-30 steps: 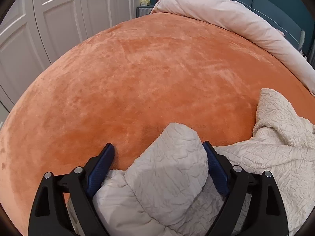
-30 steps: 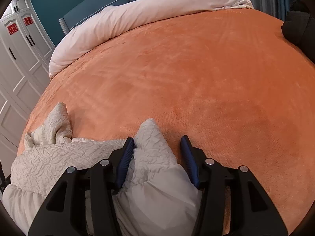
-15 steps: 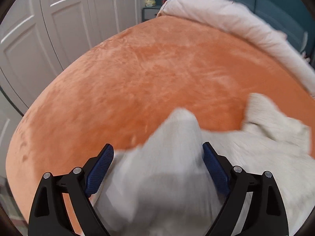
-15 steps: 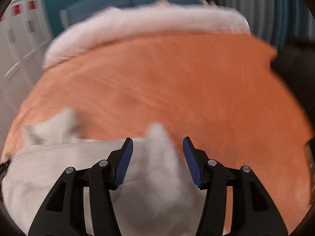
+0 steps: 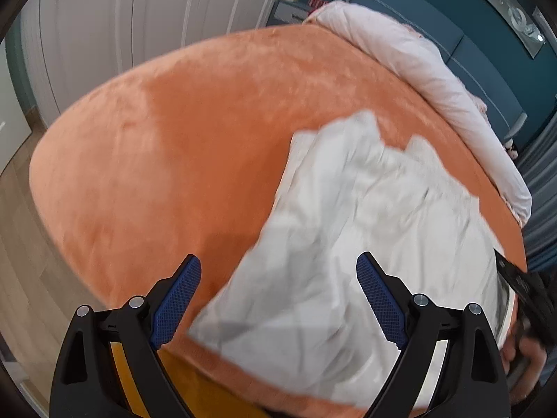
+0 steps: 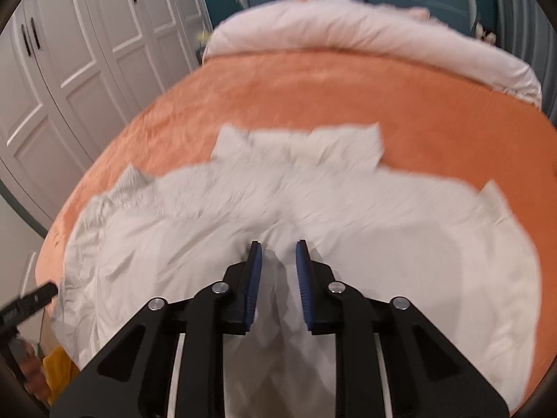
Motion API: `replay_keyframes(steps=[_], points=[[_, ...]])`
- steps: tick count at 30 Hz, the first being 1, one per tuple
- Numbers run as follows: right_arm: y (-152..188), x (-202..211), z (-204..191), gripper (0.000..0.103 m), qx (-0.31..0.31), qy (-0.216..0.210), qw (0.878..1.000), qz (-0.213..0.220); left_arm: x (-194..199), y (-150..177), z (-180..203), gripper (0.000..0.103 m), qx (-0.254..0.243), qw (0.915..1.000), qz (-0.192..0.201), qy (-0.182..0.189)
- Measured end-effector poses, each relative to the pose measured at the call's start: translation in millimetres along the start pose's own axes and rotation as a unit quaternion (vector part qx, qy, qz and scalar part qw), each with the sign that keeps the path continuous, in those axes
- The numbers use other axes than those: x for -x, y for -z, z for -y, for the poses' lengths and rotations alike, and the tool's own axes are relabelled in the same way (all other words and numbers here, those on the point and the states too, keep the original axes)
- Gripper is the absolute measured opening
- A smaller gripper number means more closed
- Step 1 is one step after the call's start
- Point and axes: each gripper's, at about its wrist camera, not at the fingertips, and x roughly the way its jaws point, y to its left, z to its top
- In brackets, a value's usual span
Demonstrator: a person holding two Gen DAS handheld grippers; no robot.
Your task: Fold large clothes
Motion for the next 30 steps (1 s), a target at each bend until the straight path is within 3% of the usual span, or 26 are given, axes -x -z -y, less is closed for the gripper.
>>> replay_keyframes(steps=[5,11,15,17,19,25,30], points=[[11,-27,-13,0.017,0.031,0.032,0.999,-0.020,-22,22,-14,0.088,0.033,0.9983,-0.037,0.029],[17,-44,-17,0.017,0.054,0.051,0.997,-0.022,-33,22,-7,0.088,0.042,0.9980,-0.025,0.041],[19,-46,-15,0.016,0.055,0.051,0.997,-0.014,-31,16,5,0.060,0.042,0.9957,-0.031,0.077],[20,-47,-15,0.016,0.055,0.050,0.997,-0.012,-22,13,14,0.032,0.032,0.9954,-0.023,0.088],[20,-47,-14,0.016,0.053,0.048,0.997,-0.011,-5,6,33,0.014,0.002,0.9948,-0.008,0.101],[14,-38,-3,0.017,0.030,0.018,0.999,-0.020,54,-3,88,0.008,-0.062,0.9886,0.038,0.132],[25,29,19,0.017,0.001,-0.043,0.999,0.005,78,-8,112,0.007,-0.092,0.9852,0.055,0.134]])
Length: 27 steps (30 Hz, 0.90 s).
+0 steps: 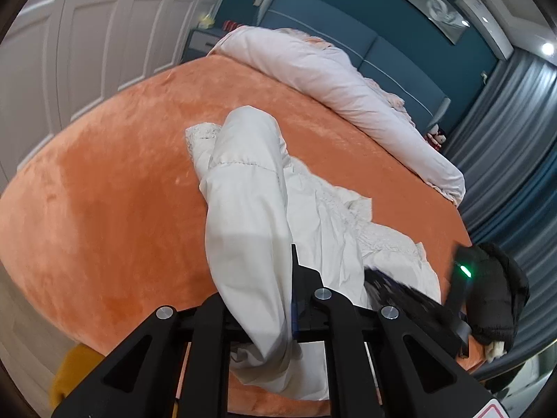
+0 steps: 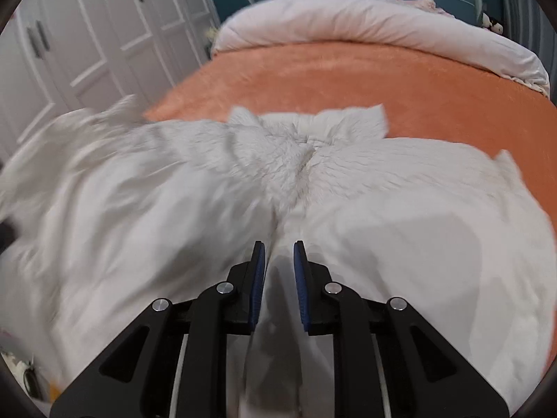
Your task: Fold large clothes
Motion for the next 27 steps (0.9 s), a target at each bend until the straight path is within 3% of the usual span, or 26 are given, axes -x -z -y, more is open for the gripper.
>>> replay_keyframes(steps=[4,6,8,10,12,17,20,24,27], points=[[32,35,4,0.014,0.009,-0.032,0.999,-0.018,3,-2,19,0.007,-0.017,0.9998,0.007,-0.003],[50,29,1,0.011,0.014,-0.050,0.998,-0.046,6,-5,33,0.006,-0.029,0.9995,0.011,-0.002],[64,17,-2,0.011,0.021,-0.057,0.997,-0.055,11,-2,46,0.006,-0.045,0.9989,0.011,0.006],[72,8,-7,0.000,0.016,-0.079,0.995,-0.063,15,1,67,0.006,-0.073,0.9972,0.011,0.010],[80,-4,-14,0.000,0.022,-0.079,0.995,-0.061,13,7,94,0.006,-0.110,0.9937,0.004,0.021],[88,-16,-11,0.000,0.006,-0.099,0.994,-0.050,-16,30,166,0.006,-0.201,0.9779,-0.027,0.049],[91,-10,5,0.000,-0.036,-0.140,0.989,-0.043,-42,43,202,0.006,-0.242,0.9670,-0.046,0.065],[97,11,40,0.000,-0.121,-0.205,0.970,-0.056,-74,59,239,0.006,-0.285,0.9525,-0.074,0.076],[107,39,77,0.000,-0.169,-0.222,0.958,-0.064,-99,74,257,0.006,-0.298,0.9449,-0.107,0.083]])
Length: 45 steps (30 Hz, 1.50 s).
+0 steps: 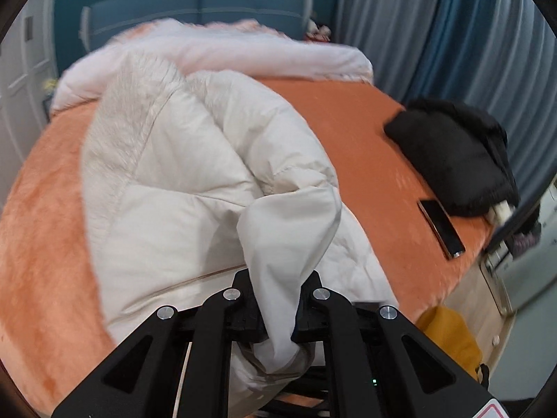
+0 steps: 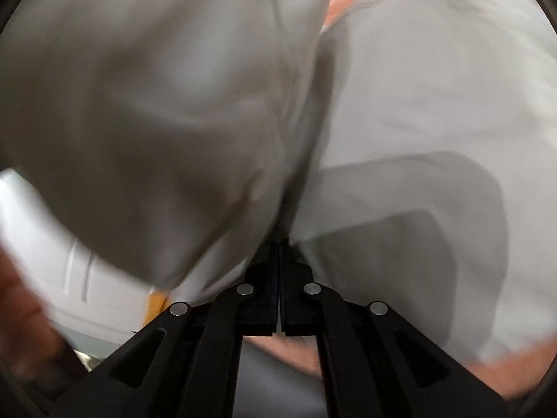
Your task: Fold large clothes
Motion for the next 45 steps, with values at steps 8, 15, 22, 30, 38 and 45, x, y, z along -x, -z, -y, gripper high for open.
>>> replay_keyframes(steps=[8,15,22,30,38,45], points=[[-23,150,56,0.001,-0.061,0.078,0.985,0.144,-65,20,48,0.006,-0.056,0.9971,-0.049,-0.013],[-82,190,19,0.038,0.014,0.099,0.975,0.199,-88,40,76,0.006,-0.105,0.9921,-0.056,-0.040],[-173,126,6,0.054,0.079,0.104,0.983,0.126,-93,50,81,0.006,-0.115,0.9907,-0.051,-0.052],[-192,97,34,0.010,0.050,0.082,0.992,0.081,-49,41,75,0.019,-0.080,0.9965,-0.022,-0.004],[-175,137,78,0.007,0.013,0.118,0.985,0.125,46,5,25,0.043,0.012,0.9951,0.088,0.044],[-168,127,129,0.008,-0.033,0.136,0.984,0.113,-30,-28,-20,0.040,0.076,0.9969,0.019,-0.010]])
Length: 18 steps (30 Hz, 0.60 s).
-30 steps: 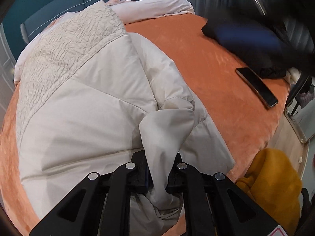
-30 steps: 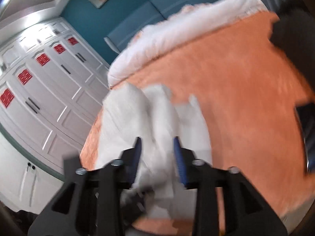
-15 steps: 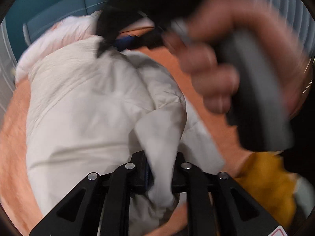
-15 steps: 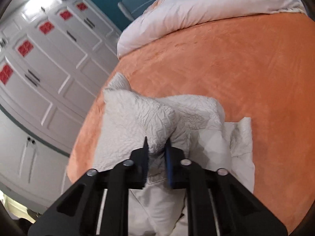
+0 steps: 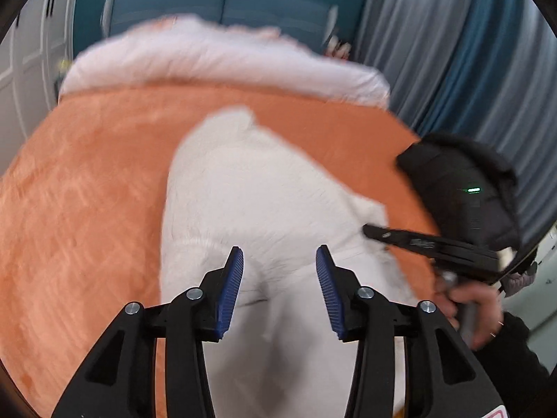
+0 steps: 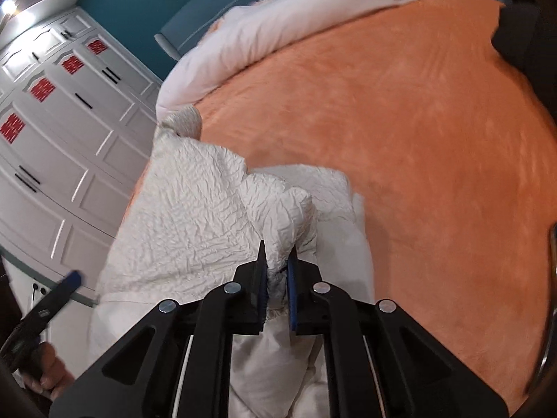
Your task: Fold large clothes
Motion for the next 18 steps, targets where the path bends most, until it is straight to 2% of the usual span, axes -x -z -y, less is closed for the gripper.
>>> replay_keyframes(steps=[1,4,6,9,12,14,15,18], points=[[1,-3,1,0.009,0.001,0.001,1.000,-0.002,-9,0,-3,0.040,0.006,1.0000,-0.005,-0.006],[5,-20,3,0.010,0.000,0.005,1.000,-0.012,-27,3,4,0.040,-0.026,0.9984,0.004,-0.050],[7,-30,2,0.011,0.004,0.016,1.000,-0.012,-34,4,6,0.041,-0.030,0.9977,0.007,-0.061],[8,-29,5,0.013,-0.015,0.012,1.000,-0.007,-41,9,12,0.042,-0.041,0.9956,0.008,-0.084],[3,-7,-3,0.019,-0.024,0.038,0.999,0.004,-45,10,17,0.043,-0.048,0.9939,0.007,-0.099],[-4,21,-16,0.019,-0.019,0.064,0.997,0.039,-46,9,14,0.043,-0.043,0.9938,0.008,-0.102],[-8,37,-27,0.019,-0.007,0.063,0.996,0.062,-46,9,12,0.043,-0.038,0.9940,0.007,-0.102],[-20,58,-57,0.019,0.027,0.065,0.993,0.091,-46,10,10,0.043,-0.034,0.9939,0.007,-0.105]])
